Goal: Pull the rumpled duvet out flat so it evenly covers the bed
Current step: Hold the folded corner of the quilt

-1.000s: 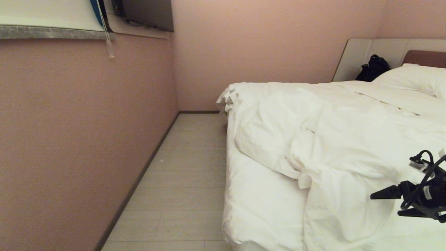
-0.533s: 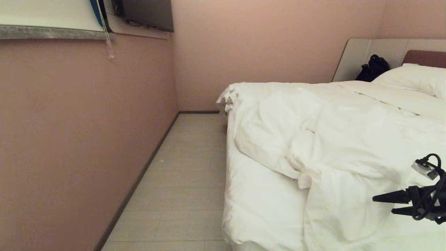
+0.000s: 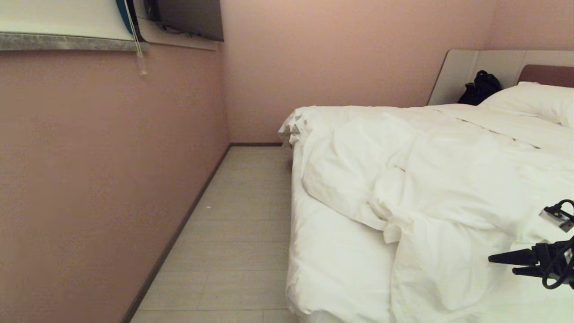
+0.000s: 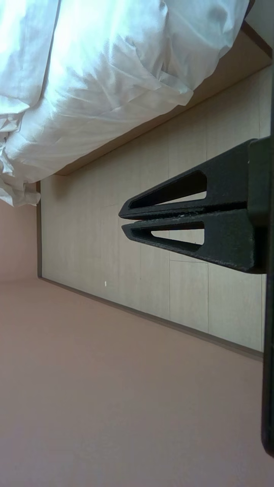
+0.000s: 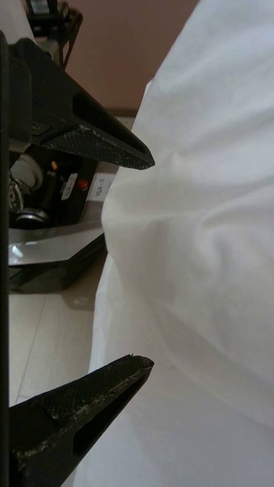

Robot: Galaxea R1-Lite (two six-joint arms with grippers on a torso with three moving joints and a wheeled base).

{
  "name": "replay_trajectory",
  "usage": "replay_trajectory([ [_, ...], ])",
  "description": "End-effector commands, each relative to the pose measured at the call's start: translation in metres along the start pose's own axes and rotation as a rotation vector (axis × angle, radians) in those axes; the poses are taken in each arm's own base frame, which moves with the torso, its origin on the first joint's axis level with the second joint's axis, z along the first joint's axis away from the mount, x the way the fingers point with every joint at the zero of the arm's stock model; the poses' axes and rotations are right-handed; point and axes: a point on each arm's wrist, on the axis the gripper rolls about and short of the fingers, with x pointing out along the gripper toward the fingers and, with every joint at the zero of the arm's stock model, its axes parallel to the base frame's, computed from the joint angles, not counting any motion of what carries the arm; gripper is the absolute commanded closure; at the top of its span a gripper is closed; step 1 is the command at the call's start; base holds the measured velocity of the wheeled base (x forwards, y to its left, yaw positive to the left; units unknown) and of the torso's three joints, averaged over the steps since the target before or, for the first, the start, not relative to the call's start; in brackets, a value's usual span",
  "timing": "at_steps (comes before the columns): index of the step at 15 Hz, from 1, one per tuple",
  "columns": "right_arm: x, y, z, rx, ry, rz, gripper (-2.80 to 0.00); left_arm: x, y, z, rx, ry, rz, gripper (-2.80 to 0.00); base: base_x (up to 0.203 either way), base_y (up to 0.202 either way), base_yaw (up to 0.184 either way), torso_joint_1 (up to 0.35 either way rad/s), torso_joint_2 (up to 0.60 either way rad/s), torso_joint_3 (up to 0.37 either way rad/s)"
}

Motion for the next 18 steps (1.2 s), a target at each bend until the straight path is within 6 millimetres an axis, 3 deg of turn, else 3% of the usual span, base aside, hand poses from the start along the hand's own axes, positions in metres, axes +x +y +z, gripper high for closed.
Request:
replay_trajectory([
  [1,0.001,-0.001,-0.001,0.005,0.026,-0.05,-2.8,0.0,0.0,0.0,0.0,0.0,0.0,0.0,0.0,0.0,0.0,0.0,0.0,0.0],
  [5,0.004,-0.003,-0.002,0.014,0.035,-0.047,-2.8,0.0,0.0,0.0,0.0,0.0,0.0,0.0,0.0,0.0,0.0,0.0,0.0,0.0],
  [10,0.022,-0.019,-0.003,0.03,0.038,-0.005,-2.8,0.0,0.0,0.0,0.0,0.0,0.0,0.0,0.0,0.0,0.0,0.0,0.0,0.0],
  [18,0.027,-0.022,-0.001,0.039,-0.004,0.125,-2.8,0.0,0.0,0.0,0.0,0.0,0.0,0.0,0.0,0.0,0.0,0.0,0.0,0.0],
])
